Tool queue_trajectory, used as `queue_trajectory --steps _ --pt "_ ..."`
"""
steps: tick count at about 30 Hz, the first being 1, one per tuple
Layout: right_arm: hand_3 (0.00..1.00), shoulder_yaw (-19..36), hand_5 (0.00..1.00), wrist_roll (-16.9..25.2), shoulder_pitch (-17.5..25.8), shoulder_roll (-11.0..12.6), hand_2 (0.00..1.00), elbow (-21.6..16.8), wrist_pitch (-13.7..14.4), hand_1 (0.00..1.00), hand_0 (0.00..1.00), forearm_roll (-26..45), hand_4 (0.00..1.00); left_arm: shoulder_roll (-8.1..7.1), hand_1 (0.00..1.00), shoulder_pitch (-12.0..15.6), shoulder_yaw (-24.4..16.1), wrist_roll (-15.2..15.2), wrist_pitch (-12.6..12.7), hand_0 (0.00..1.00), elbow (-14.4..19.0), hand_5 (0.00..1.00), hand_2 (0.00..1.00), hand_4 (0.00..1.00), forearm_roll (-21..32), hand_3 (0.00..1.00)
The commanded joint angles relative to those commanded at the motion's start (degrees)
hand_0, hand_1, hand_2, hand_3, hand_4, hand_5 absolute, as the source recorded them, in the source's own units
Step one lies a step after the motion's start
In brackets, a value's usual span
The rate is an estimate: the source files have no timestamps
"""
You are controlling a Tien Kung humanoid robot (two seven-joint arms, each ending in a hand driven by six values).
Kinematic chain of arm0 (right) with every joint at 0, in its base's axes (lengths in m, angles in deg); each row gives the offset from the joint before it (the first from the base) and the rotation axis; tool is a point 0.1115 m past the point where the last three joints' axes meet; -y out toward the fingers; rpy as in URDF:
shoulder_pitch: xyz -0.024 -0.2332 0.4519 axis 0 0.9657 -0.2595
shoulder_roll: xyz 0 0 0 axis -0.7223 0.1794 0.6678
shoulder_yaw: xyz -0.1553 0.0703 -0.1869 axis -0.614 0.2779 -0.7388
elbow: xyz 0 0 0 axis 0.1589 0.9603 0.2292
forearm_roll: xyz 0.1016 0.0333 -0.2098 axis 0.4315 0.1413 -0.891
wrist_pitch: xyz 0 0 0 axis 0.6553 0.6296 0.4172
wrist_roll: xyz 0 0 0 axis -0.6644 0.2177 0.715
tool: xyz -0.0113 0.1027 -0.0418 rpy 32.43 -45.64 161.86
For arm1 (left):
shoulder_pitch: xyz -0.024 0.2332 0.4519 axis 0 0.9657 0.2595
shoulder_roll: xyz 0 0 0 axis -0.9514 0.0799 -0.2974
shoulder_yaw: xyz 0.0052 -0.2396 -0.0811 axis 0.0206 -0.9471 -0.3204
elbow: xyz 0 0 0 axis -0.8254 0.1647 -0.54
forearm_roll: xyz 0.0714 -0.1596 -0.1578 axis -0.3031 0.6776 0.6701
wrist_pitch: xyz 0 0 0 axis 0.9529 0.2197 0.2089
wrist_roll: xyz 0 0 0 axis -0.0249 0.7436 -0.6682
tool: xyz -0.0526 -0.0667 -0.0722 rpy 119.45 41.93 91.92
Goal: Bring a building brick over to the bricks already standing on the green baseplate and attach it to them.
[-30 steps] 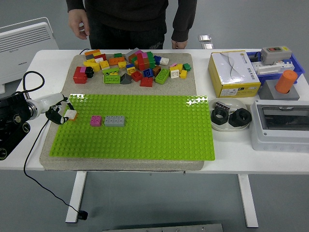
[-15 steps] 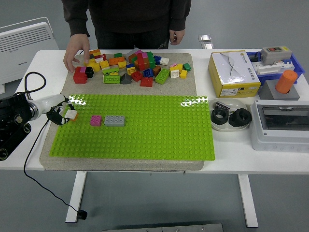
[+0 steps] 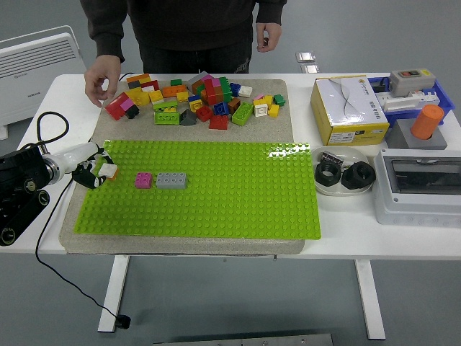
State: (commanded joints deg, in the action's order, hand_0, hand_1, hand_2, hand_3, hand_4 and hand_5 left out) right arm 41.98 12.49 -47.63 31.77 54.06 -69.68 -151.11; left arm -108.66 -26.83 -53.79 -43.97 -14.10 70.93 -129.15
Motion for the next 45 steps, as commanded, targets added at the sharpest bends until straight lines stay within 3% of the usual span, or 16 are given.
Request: queue_trajectory --steps 8,9,20,24,26,31,35,40,45 --pt "0.716 0.12 0.998 0.01 0.12 0.0 0.659 0.0 -0.01 0.592 0.605 -0.08 0.847 -0.04 0.01 0.75 -1.79 0.21 -0.03 0.241 0.89 0.002 0.054 0.501 0.2 0.367" --pt "0.715 0.13 0.998 0.01 0.13 0.01 0.657 0.0 -0.01 0.592 0.605 -0.09 0.848 -0.06 0.01 0.82 -2.04 0.23 -0.07 0.238 1.03 0.002 0.052 0.463 0.22 0.352" --pt "0.714 0.26 0.998 0.03 0.23 0.03 0.658 0.0 -0.03 0.592 0.605 -0.11 0.848 -0.47 0.01 1.39 -5.01 0.49 -0.48 0.233 3.22 0.002 0.051 0.452 0.12 0.346" --pt "0.715 0.92 0.998 0.1 0.33 0.21 0.657 0.0 -0.08 0.592 0.605 -0.62 0.848 -1.14 0.009 1.8 -6.17 2.18 -1.95 0.23 6.34 0.002 0.051 0.442 0.5 0.342" --pt "0.715 1.8 0.998 0.16 0.45 0.38 0.657 0.0 -0.18 0.592 0.605 -1.37 0.848 -0.79 0.009 2.75 -8.19 3.99 -3.15 0.23 8.48 0.002 0.051 0.442 0.07 0.342" --pt "0.704 4.53 0.998 0.33 0.83 0.74 0.651 0.0 -0.46 0.591 0.604 -3.92 0.848 1.96 0.004 6.26 -13.97 9.72 -6.13 0.229 14.9 0.002 0.052 0.422 -3.98 0.335" --pt "0.69 6.29 0.998 0.43 1.09 1.02 0.644 0.0 -0.59 0.591 0.602 -5.7 0.849 5.13 0.004 8.27 -17.79 14.55 -7.5 0.224 20.2 0.002 0.056 0.406 -4.48 0.335" --pt "0.673 7.48 0.998 0.46 1.33 1.26 0.635 0.0 -0.62 0.588 0.6 -7.0 0.849 9.02 0.002 10.05 -21.03 20.05 -7.15 0.22 25.5 0.002 0.053 0.388 -4.84 0.327" --pt "0.658 7.91 0.998 0.44 1.72 1.43 0.622 0.0 -0.64 0.588 0.603 -7.32 0.85 11.96 0.002 12.36 -23.94 23.06 -7.41 0.217 28.56 0.002 0.051 0.359 -6.27 0.311"
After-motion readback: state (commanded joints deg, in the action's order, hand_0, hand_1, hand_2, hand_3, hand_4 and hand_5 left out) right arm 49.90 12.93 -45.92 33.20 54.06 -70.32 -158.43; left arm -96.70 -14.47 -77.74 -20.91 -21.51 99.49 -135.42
